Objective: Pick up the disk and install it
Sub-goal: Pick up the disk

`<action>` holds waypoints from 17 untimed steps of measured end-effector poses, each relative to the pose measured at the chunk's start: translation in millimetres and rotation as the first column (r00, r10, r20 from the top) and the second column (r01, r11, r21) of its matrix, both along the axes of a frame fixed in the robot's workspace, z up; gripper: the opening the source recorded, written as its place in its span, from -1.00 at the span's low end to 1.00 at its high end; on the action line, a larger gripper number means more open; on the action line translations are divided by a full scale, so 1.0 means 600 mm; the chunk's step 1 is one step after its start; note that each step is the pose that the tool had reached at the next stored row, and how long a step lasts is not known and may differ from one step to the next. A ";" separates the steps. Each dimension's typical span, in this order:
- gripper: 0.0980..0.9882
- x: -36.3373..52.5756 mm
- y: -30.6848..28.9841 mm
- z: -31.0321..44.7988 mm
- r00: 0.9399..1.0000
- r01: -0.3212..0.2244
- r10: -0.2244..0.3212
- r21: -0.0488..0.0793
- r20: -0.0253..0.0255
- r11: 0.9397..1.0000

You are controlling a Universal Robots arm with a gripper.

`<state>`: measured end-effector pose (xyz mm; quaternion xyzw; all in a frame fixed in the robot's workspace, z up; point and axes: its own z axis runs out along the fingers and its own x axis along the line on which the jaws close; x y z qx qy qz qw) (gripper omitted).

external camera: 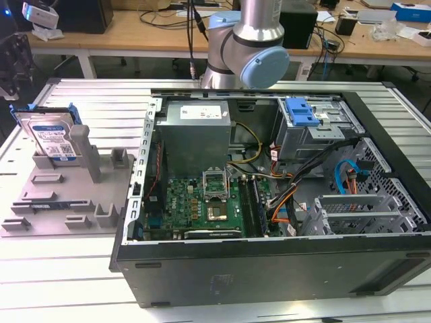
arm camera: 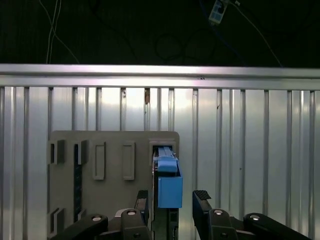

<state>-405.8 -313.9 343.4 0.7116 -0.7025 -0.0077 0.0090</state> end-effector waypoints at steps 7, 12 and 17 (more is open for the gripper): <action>-0.14 0.000 -0.0010 -0.012 1.000 0.000 0.000 0.000 0.000 1.000; -0.14 0.000 -0.0024 -0.019 1.000 0.000 0.000 -0.002 0.000 1.000; -0.14 0.000 -0.0028 -0.030 1.000 0.001 -0.001 -0.003 0.000 1.000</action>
